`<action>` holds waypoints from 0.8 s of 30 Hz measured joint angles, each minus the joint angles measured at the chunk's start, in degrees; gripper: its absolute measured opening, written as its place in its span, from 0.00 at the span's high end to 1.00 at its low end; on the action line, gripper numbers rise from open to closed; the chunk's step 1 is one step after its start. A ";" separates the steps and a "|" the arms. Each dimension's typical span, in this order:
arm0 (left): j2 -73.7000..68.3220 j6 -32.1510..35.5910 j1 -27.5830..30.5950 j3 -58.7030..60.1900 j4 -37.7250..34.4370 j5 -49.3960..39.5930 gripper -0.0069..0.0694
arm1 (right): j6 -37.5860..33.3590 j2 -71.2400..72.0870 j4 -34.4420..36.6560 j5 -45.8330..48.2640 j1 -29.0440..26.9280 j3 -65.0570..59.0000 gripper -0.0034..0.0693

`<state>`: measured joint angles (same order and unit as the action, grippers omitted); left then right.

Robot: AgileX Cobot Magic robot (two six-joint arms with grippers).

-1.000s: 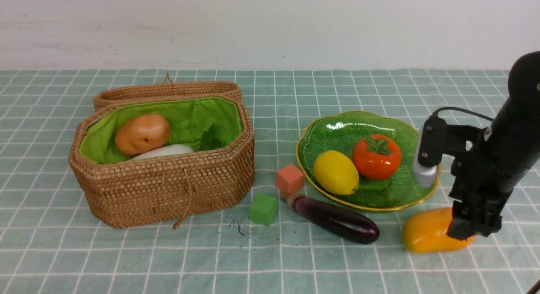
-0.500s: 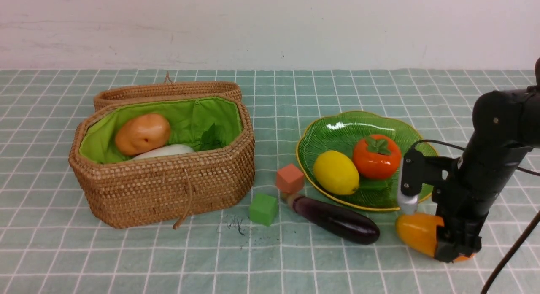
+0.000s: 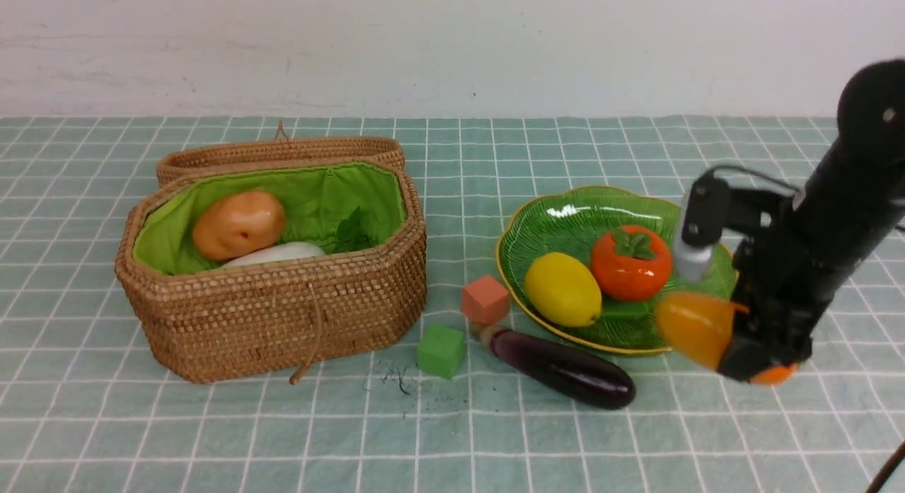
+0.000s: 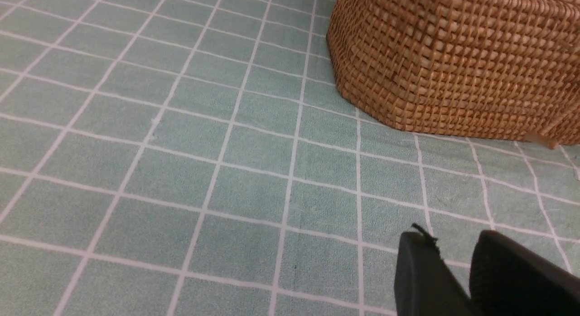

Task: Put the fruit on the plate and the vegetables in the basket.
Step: Use the right arm to grab a mango and put it into the right plate

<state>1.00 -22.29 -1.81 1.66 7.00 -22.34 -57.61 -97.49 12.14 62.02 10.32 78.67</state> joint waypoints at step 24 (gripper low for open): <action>0.00 0.00 0.00 0.00 0.00 0.00 0.68 | 24.17 -12.40 3.31 -21.83 0.00 6.40 0.14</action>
<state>1.00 -22.29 -1.81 1.66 7.00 -22.34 -33.44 -109.89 15.45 40.19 10.32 85.08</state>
